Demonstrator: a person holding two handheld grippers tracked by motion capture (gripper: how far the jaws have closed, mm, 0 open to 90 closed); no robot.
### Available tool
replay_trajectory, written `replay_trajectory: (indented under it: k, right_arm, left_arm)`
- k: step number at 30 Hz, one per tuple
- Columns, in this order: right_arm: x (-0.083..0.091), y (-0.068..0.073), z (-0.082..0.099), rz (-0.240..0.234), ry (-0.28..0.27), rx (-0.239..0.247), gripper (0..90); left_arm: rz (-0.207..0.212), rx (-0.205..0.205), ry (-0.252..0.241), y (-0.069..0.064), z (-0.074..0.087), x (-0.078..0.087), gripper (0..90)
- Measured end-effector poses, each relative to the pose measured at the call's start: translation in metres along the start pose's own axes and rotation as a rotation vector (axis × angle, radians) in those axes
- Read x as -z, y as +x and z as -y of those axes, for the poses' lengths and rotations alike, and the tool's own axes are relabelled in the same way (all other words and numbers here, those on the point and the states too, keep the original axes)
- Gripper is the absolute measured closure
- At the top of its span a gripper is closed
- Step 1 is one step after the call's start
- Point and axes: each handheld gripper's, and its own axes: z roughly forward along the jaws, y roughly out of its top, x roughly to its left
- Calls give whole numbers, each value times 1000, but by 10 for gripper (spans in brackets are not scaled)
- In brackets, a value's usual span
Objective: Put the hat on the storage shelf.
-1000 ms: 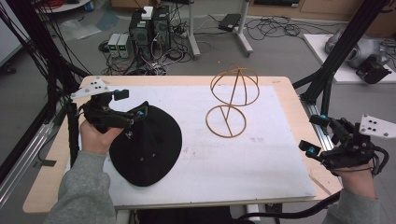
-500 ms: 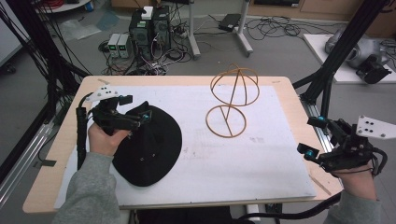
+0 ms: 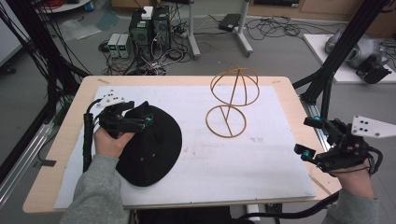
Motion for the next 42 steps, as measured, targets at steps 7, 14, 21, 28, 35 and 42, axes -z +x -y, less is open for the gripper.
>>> replay_trajectory:
  k: [7, 14, 21, 28, 35, 42]
  right_arm:
    - [-2, 0, 0, 1, 11, -6, 22]
    - [-2, 1, 0, -2, 13, 0, 22]
    - [0, 1, -1, 28, -19, 9, 23]
    - [-1, 2, -2, 21, -8, 7, 22]
    - [-6, 4, -2, 4, -4, 16, 22]
    - [-6, 2, -1, 8, 0, 10, 23]
  left_arm:
    - [-18, 17, -7, 2, 9, -3, 95]
    - [-39, 6, -1, 2, 12, -4, 134]
    - [-21, 13, -9, 3, 16, -3, 173]
    - [17, 28, 3, 6, 19, -1, 301]
    - [1, 22, 34, 7, 20, -2, 584]
    - [-5, 32, 39, 9, 21, 0, 806]
